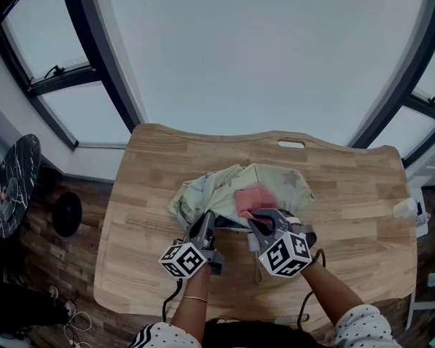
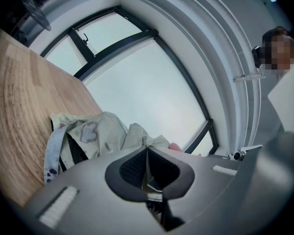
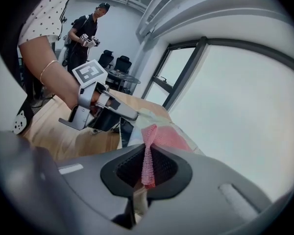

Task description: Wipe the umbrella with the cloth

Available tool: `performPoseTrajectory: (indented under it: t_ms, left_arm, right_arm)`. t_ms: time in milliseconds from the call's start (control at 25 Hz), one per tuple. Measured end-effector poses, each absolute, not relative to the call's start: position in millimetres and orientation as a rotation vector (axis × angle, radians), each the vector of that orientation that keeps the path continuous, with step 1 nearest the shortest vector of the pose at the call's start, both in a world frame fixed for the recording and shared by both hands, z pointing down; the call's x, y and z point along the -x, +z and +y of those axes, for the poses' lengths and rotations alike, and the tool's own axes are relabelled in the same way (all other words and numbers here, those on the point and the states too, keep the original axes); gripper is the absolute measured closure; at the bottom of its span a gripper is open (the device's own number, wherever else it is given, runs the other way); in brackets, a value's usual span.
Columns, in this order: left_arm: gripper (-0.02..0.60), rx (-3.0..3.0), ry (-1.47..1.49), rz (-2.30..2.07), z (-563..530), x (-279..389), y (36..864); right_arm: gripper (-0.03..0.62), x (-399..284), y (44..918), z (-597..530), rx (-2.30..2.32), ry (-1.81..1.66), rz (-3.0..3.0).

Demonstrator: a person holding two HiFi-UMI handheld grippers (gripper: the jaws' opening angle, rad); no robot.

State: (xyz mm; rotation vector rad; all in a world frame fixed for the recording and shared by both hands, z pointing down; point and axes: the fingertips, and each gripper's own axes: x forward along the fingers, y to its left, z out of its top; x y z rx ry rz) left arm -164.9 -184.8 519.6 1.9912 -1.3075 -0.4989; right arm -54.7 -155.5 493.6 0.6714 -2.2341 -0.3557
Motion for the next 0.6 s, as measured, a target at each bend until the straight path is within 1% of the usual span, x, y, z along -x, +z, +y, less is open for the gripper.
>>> performPoseTrajectory:
  t_ms: [600]
  left_arm:
    - [0.583,-1.988,-0.48,-1.309,-180,165,525]
  right_arm:
    - [0.566,66,509,-94,-0.535,-0.251,-2.323]
